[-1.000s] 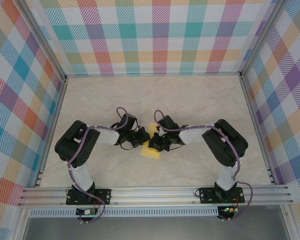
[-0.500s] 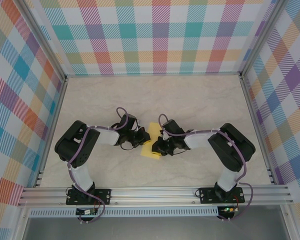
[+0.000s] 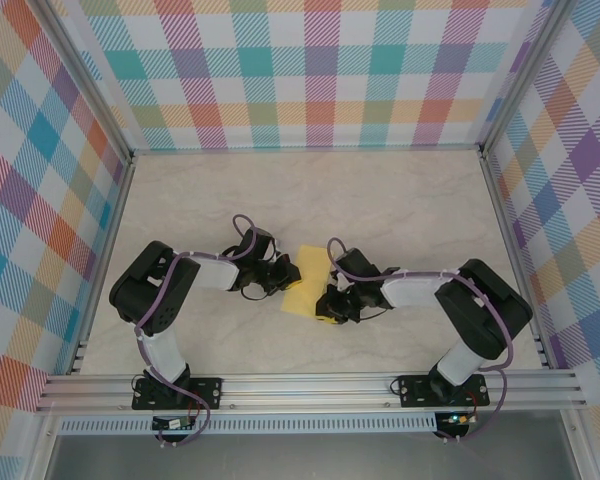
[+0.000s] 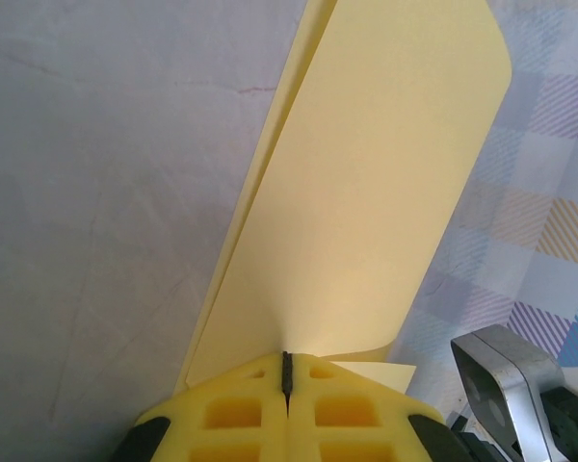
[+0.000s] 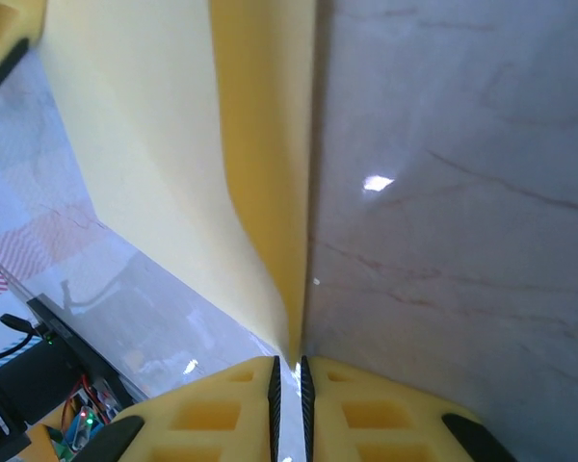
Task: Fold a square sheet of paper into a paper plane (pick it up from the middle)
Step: Fold the triangle a second time at the center of the table.
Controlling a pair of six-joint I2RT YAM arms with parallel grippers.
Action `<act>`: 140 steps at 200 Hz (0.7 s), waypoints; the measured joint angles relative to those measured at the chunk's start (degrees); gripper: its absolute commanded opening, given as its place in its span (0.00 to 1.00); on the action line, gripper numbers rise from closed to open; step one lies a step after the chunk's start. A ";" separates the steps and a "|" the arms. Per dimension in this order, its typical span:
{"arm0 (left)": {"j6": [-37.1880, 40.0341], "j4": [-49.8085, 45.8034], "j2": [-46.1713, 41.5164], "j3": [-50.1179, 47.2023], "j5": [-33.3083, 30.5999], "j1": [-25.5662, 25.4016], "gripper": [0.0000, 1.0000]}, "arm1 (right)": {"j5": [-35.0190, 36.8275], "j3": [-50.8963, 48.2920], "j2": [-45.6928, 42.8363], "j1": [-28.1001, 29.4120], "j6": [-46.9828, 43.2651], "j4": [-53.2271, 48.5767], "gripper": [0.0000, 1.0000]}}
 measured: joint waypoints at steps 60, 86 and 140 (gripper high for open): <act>0.00 0.00 0.00 0.02 0.00 0.00 0.00 | 0.17 5.64 -1.09 0.00 -0.09 -1.55 0.18; 0.00 0.00 0.00 0.02 0.02 0.00 0.00 | 0.15 11.32 2.86 0.00 0.24 1.07 0.17; 0.00 -0.02 0.00 0.02 0.00 0.00 0.00 | -0.48 8.83 9.75 -0.02 2.25 5.64 0.17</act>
